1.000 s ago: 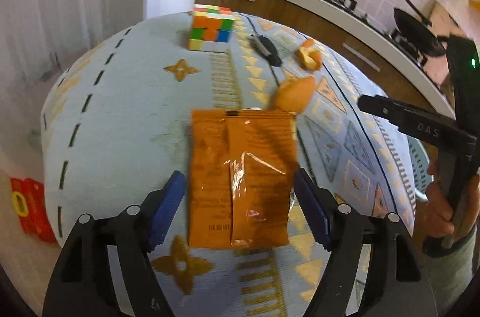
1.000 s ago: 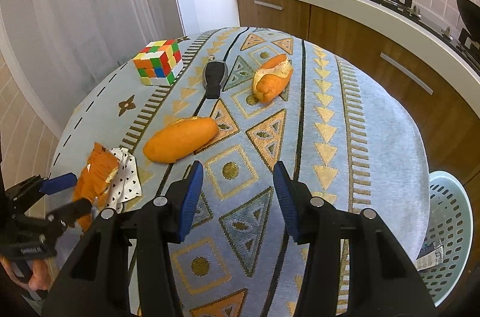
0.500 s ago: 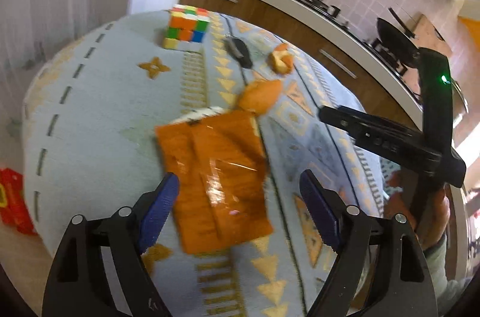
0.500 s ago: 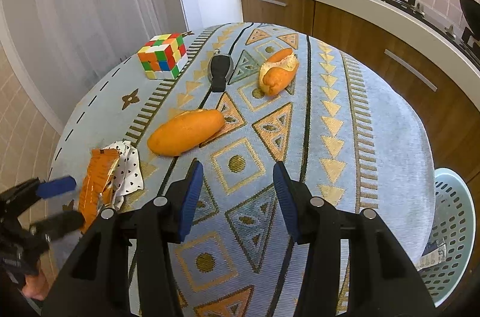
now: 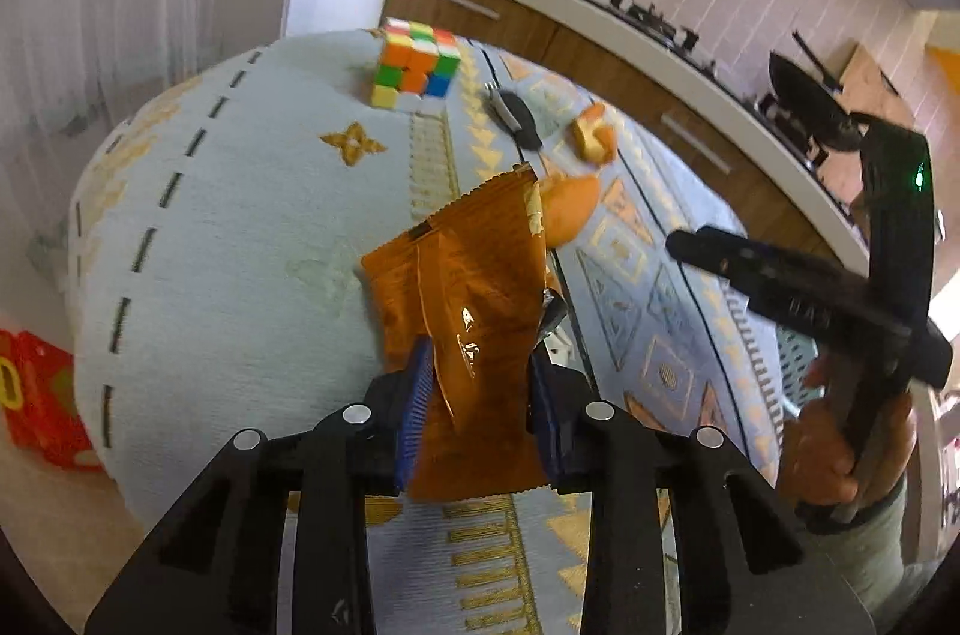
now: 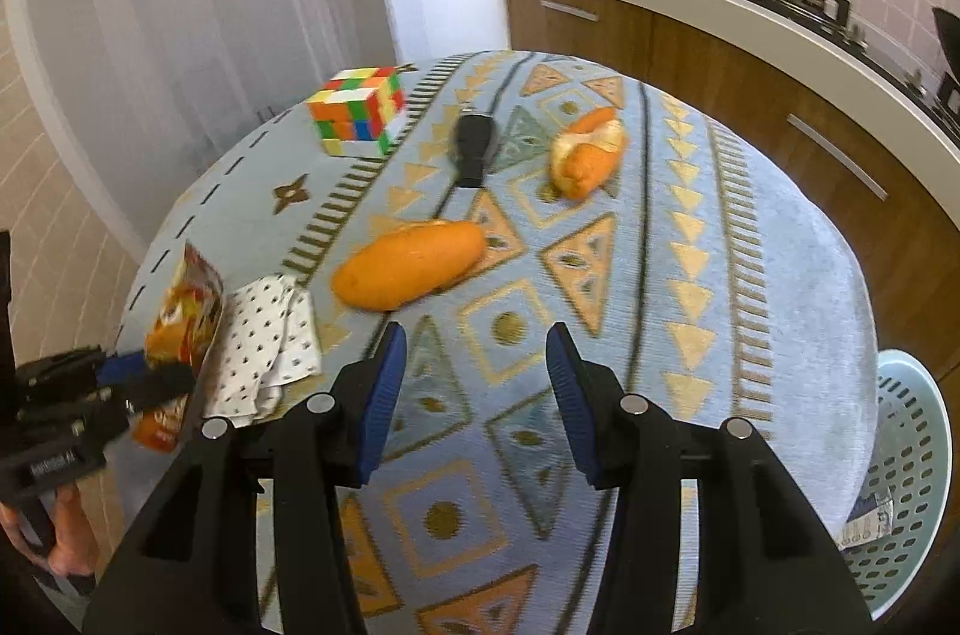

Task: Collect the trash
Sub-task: 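Lift the orange wrapper with left gripper while right grasps the white heart-print paper, then carry wrapper and heart-print paper over the blue basket and open both grippers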

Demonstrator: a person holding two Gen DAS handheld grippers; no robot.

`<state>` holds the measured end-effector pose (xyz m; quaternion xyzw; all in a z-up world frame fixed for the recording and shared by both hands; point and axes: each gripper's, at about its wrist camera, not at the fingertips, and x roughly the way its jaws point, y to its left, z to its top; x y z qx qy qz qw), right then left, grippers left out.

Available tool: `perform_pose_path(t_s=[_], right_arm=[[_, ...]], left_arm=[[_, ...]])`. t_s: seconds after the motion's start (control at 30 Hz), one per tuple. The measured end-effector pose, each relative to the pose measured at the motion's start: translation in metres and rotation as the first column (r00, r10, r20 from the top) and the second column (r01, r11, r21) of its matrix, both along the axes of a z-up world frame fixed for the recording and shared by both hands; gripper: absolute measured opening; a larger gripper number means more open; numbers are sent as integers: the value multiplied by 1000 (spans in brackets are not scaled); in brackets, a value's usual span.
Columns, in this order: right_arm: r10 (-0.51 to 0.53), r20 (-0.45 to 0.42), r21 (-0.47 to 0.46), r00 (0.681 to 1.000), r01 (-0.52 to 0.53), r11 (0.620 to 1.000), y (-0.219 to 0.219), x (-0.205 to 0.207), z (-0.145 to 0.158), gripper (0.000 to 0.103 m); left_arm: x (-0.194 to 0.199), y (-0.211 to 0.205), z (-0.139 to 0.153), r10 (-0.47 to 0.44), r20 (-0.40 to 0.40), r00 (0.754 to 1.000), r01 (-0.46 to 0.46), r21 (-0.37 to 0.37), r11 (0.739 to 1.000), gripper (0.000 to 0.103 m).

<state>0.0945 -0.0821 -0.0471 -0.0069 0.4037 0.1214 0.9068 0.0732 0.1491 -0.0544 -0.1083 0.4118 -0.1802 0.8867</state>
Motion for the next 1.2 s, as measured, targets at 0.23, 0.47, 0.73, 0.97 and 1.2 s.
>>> perform_pose_path(t_s=[0.23,0.47,0.73,0.97,1.2], right_arm=[[124,-18,21,992,-124,992,48,-11,-2,45],[200,-137,65,970,-193,979,104,6,-35,49],[195,-112,-37,975,-200,979,132,5,-40,38],[211,-79,16,974,-210,978,117,-4,-32,23],[166,2,64,986,-166,984,77,-25,-2,23]], left_arm=[[-10,15,17,65,63,996,-65,4,998,25],[-12,43,18,144,63,988,-143,-16,990,25],[-12,51,17,153,59,986,-151,-26,988,25],[-15,39,23,132,75,988,-130,-21,991,25],[-19,12,39,75,111,991,-75,-4,997,25]])
